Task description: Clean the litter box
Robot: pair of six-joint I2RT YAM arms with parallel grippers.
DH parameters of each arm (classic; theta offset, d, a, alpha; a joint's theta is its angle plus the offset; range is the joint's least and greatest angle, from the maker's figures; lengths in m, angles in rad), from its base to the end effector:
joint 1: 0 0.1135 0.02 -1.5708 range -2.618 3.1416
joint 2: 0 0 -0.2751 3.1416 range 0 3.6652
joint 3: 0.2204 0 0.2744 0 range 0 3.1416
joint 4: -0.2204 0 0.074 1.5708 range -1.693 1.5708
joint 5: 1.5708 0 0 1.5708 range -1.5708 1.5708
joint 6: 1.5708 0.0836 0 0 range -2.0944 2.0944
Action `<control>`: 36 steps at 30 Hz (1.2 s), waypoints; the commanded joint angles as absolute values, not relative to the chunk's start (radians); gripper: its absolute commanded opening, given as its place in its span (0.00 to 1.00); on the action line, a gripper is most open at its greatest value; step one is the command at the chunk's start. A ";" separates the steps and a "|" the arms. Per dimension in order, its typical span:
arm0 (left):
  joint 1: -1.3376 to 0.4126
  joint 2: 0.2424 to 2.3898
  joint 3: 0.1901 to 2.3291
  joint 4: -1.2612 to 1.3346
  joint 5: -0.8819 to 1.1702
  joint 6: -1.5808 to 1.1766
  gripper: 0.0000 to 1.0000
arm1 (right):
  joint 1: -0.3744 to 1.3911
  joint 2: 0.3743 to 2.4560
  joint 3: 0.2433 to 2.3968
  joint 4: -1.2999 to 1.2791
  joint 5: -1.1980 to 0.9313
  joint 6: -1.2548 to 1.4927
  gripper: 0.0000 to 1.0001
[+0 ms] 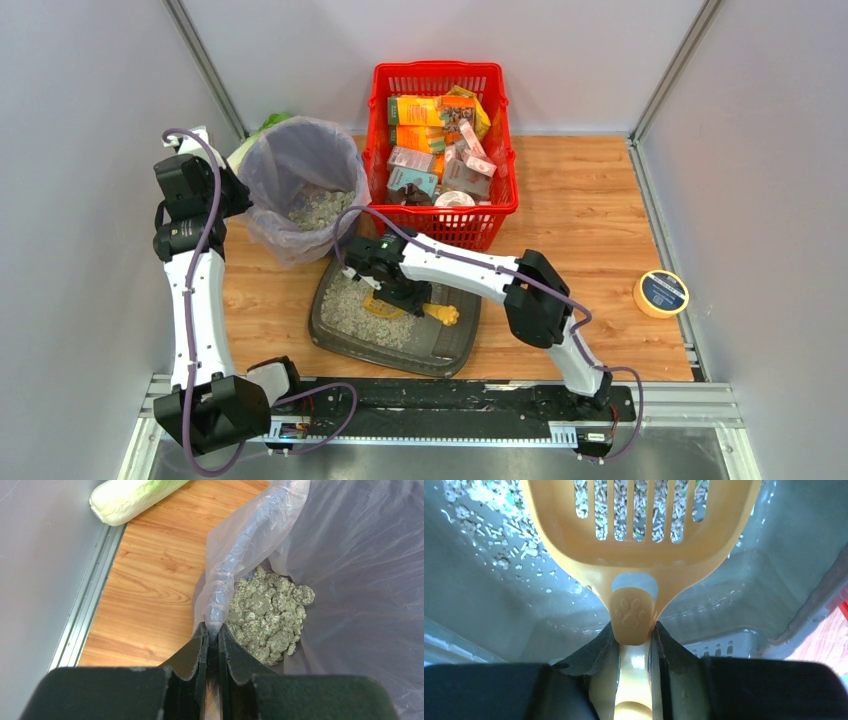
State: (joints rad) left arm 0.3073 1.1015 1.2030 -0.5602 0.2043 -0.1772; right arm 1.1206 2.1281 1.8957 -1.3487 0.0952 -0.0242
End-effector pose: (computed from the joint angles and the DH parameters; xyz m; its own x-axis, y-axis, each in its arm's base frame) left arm 0.2869 0.0733 0.3767 -0.3938 -0.3061 -0.8668 -0.1953 0.9493 -0.2465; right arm 0.1979 0.3911 0.1865 -0.4133 -0.9105 0.0126 -0.9070 0.4104 -0.0948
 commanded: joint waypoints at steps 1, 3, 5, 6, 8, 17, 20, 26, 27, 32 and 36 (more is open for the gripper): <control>0.282 1.085 1.183 -0.617 0.322 -0.199 0.00 | 1.126 2.169 1.988 -1.517 0.095 -0.014 0.00; 0.281 1.085 1.183 -0.617 0.321 -0.201 0.00 | 1.124 2.186 2.015 -1.516 0.086 -0.009 0.00; 0.281 1.085 1.181 -0.615 0.324 -0.201 0.00 | 1.123 2.210 2.045 -1.505 0.075 -0.006 0.00; 0.281 1.085 1.181 -0.615 0.324 -0.201 0.00 | 1.123 2.223 2.052 -1.499 0.072 -0.006 0.00; 0.281 1.086 1.183 -0.615 0.327 -0.204 0.00 | 1.124 2.238 2.080 -1.485 0.071 -0.008 0.00; 0.281 1.085 1.174 -0.601 0.316 -0.206 0.00 | 1.123 2.154 1.981 -1.368 0.084 -0.054 0.00; 0.281 1.097 1.189 -0.589 0.295 -0.210 0.00 | 1.123 2.073 1.908 -1.304 0.078 -0.063 0.00; 0.281 1.152 1.259 -0.588 0.290 -0.262 0.04 | 1.123 1.938 1.790 -1.192 0.074 -0.064 0.00; 0.281 1.160 1.265 -0.591 0.290 -0.265 0.12 | 1.123 1.915 1.781 -1.184 0.077 -0.064 0.00; 0.282 1.154 1.310 -0.612 0.229 -0.238 0.55 | 1.123 1.849 1.727 -1.134 0.098 -0.072 0.00; 0.281 1.118 1.338 -0.640 0.129 -0.212 0.72 | 1.123 1.772 1.674 -1.074 0.101 -0.078 0.00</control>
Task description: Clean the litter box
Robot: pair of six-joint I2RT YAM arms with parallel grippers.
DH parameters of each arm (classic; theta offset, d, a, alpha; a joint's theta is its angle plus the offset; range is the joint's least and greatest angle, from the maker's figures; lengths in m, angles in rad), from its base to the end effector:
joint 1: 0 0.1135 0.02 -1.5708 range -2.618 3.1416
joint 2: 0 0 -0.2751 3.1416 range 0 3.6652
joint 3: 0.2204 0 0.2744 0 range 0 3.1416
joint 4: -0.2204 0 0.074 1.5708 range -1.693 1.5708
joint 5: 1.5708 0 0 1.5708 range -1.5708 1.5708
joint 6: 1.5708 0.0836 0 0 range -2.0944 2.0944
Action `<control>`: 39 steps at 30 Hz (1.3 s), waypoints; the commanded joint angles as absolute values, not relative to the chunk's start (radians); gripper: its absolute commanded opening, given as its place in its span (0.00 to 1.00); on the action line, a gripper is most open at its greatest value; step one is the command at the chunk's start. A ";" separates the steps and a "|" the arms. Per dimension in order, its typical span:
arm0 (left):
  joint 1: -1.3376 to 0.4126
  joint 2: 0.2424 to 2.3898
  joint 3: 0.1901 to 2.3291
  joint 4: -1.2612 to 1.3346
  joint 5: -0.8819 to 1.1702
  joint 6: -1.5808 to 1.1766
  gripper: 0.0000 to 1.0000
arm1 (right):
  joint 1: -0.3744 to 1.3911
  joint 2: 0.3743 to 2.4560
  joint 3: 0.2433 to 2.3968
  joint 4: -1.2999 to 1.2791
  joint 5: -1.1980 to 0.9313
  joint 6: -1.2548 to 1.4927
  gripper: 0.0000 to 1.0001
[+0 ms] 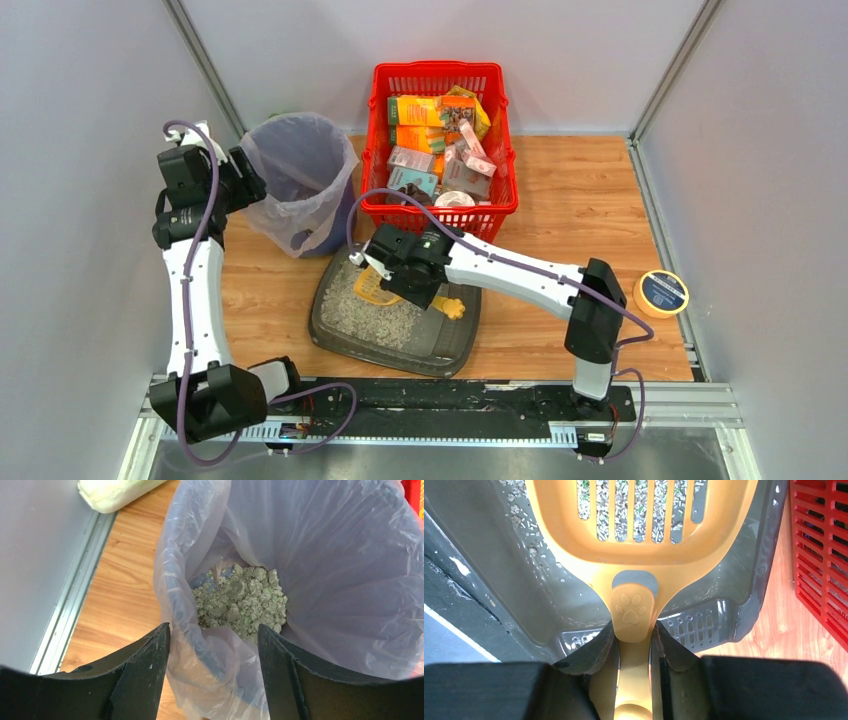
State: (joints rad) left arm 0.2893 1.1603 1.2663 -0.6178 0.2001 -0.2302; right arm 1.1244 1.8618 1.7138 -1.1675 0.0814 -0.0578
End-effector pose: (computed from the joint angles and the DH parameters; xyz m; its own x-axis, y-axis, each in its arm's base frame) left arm 0.2981 0.0714 0.3774 -0.4311 -0.3616 -0.8267 -0.2176 0.9308 -0.2937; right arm 0.1841 0.3690 0.2447 -0.3656 -0.8972 -0.2476 -0.9128 0.3977 -0.0931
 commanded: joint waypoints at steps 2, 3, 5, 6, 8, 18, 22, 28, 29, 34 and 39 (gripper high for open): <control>0.281 1.092 1.345 -0.638 0.033 -0.199 0.73 | 1.123 1.723 1.629 -1.028 0.101 -0.086 0.00; 0.281 1.059 1.347 -0.635 0.003 -0.190 0.73 | 1.124 1.704 1.615 -0.999 0.103 -0.089 0.00; 0.278 1.020 1.348 -0.621 -0.084 -0.164 0.73 | 1.121 1.652 1.588 -0.973 0.103 -0.104 0.00; 0.273 0.981 1.350 -0.620 -0.103 -0.143 0.74 | 1.121 1.632 1.556 -0.942 0.103 -0.112 0.00; 0.259 0.941 1.351 -0.620 -0.118 -0.124 0.74 | 1.123 1.570 1.519 -0.904 0.101 -0.129 0.00; -0.150 0.732 1.224 -0.704 0.089 -0.190 0.75 | 1.126 1.347 1.321 -0.648 0.126 -0.224 0.00; -0.279 0.716 1.120 -0.667 0.254 -0.284 0.75 | 1.153 1.302 1.282 -0.597 0.147 -0.264 0.00; -0.345 0.784 1.043 -0.607 0.445 -0.351 0.77 | 1.207 1.250 1.223 -0.526 0.178 -0.340 0.00; -0.345 0.801 1.039 -0.609 0.480 -0.351 0.77 | 1.213 1.249 1.221 -0.526 0.189 -0.344 0.00; -0.348 0.825 1.000 -0.592 0.517 -0.362 0.74 | 1.256 1.238 1.183 -0.489 0.232 -0.399 0.00; -0.348 0.828 0.974 -0.580 0.548 -0.387 0.20 | 1.258 1.239 1.163 -0.447 0.310 -0.393 0.01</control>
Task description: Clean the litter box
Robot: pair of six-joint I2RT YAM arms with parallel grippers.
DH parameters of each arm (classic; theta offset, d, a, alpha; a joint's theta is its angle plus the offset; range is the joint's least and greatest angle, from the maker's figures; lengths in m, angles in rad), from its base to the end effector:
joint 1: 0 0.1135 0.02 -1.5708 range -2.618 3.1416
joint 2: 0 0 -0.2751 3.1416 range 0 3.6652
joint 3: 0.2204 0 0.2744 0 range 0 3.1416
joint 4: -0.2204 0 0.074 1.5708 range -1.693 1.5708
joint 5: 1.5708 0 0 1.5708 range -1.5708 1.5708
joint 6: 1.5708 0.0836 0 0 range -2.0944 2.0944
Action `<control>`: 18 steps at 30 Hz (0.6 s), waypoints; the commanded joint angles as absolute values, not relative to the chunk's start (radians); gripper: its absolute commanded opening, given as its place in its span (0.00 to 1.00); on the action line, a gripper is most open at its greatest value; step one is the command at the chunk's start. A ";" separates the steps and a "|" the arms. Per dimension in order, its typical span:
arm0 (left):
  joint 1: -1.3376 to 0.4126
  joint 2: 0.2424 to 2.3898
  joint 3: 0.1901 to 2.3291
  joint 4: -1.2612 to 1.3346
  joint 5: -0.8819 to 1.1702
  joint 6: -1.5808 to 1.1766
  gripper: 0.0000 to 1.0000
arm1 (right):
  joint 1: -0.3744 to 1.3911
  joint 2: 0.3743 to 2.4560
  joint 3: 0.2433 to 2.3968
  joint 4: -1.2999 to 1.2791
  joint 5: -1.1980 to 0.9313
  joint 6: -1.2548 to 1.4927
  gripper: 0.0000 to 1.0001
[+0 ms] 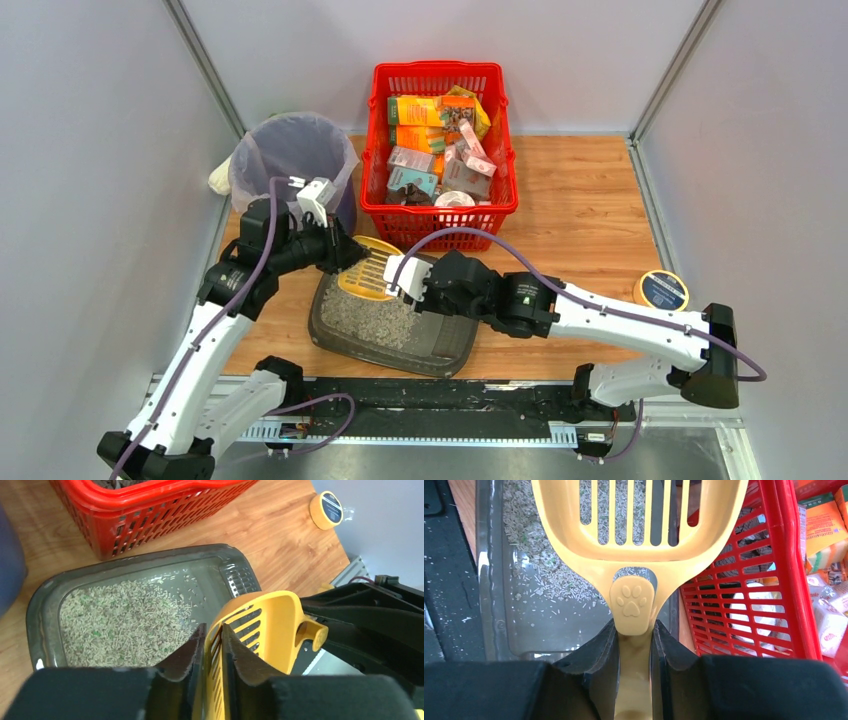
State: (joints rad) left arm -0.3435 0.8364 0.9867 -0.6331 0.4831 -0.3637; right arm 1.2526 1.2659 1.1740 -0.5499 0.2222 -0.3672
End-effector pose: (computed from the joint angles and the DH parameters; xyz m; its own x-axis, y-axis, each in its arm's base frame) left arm 0.1964 -0.1115 0.3484 -0.6524 -0.1012 -0.7510 0.4853 0.7054 -0.5166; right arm 0.1220 0.3116 0.3180 0.1380 -0.7004 -0.7003 -0.8804 0.2372 -0.4107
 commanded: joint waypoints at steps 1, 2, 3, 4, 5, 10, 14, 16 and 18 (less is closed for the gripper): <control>-0.348 0.825 0.966 -0.575 0.554 -0.391 0.13 | 1.256 1.236 1.152 -0.437 0.330 -0.381 0.04; -0.348 0.819 0.960 -0.571 0.555 -0.396 0.00 | 1.256 1.229 1.146 -0.425 0.337 -0.371 0.14; -0.348 0.813 0.956 -0.568 0.549 -0.406 0.00 | 1.253 1.223 1.138 -0.393 0.348 -0.361 0.38; -0.348 0.804 0.937 -0.554 0.540 -0.414 0.00 | 1.244 1.217 1.129 -0.376 0.360 -0.330 0.45; -0.348 0.787 0.928 -0.545 0.520 -0.423 0.00 | 1.236 1.201 1.112 -0.361 0.364 -0.312 0.51; -0.347 0.713 0.885 -0.515 0.413 -0.442 0.00 | 1.085 1.125 1.059 -0.296 0.251 -0.119 0.88; -0.344 0.614 0.827 -0.430 0.302 -0.535 0.00 | 0.918 1.008 0.942 -0.172 -0.079 0.144 0.97; -0.344 0.585 0.789 -0.377 0.285 -0.595 0.00 | 0.855 0.976 0.910 -0.123 -0.208 0.221 0.97; -0.344 0.572 0.764 -0.348 0.282 -0.624 0.00 | 0.780 0.960 0.864 -0.039 -0.338 0.343 0.97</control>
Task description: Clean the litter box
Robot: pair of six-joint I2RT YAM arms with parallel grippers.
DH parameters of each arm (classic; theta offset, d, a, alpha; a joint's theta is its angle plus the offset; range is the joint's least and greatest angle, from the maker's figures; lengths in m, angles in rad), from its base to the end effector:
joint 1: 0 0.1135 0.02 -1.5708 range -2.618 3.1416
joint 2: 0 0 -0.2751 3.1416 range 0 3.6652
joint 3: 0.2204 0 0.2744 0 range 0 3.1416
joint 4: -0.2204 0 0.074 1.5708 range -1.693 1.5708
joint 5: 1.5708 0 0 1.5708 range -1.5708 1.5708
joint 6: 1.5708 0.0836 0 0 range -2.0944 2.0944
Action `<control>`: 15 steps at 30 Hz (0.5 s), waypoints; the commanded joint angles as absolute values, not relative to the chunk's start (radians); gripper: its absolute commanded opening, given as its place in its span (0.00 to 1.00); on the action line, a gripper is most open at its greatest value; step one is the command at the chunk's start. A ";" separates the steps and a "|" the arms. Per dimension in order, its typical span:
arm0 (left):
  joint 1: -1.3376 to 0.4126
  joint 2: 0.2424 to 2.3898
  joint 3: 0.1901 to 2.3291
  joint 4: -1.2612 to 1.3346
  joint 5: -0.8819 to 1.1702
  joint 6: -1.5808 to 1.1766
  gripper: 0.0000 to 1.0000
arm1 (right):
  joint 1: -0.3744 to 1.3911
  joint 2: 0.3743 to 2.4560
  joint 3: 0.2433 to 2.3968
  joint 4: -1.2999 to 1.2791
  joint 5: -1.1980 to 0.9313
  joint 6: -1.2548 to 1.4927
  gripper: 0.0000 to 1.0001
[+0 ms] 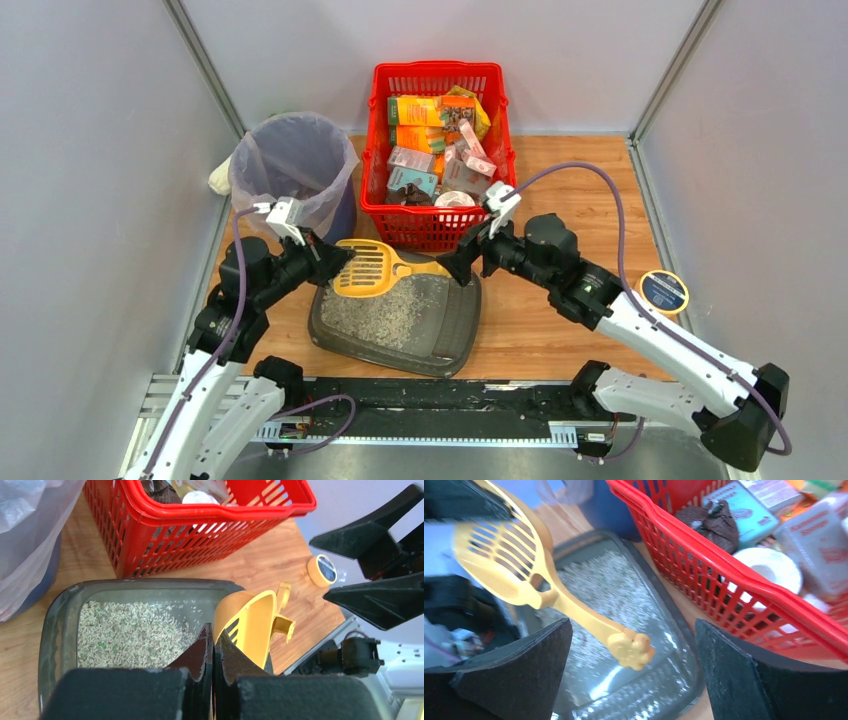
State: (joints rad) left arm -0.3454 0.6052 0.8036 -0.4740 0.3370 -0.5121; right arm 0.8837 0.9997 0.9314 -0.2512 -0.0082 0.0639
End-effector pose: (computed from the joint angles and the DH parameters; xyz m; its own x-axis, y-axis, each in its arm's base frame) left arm 0.1709 -0.0909 0.3400 -0.5265 -0.3020 -0.7947 0.4141 0.7253 -0.5499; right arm 0.1848 0.2263 0.3370 -0.2485 -0.2022 -0.9473 -0.7637 0.6425 0.0632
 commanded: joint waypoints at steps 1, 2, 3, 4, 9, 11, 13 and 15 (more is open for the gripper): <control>-0.344 0.563 0.759 -0.344 0.279 -0.641 0.00 | 0.755 0.957 0.847 -0.009 -0.385 0.383 0.96; -0.344 0.557 0.758 -0.336 0.278 -0.647 0.00 | 0.732 0.956 0.827 0.088 -0.426 0.434 0.96; -0.342 0.552 0.750 -0.325 0.278 -0.653 0.00 | 0.692 0.953 0.796 0.130 -0.492 0.509 0.95; -0.342 0.536 0.750 -0.319 0.275 -0.667 0.00 | 0.678 0.953 0.782 0.167 -0.517 0.543 0.95; -0.342 0.473 0.733 -0.281 0.249 -0.707 0.00 | 0.664 0.971 0.769 0.258 -0.584 0.601 0.93; -0.342 0.448 0.732 -0.276 0.239 -0.735 0.00 | 0.664 0.974 0.758 0.267 -0.580 0.603 0.92; -0.341 0.427 0.729 -0.272 0.233 -0.747 0.00 | 0.660 0.971 0.747 0.265 -0.566 0.601 0.92; -0.341 0.417 0.730 -0.275 0.239 -0.750 0.00 | 0.657 0.969 0.742 0.276 -0.574 0.606 0.92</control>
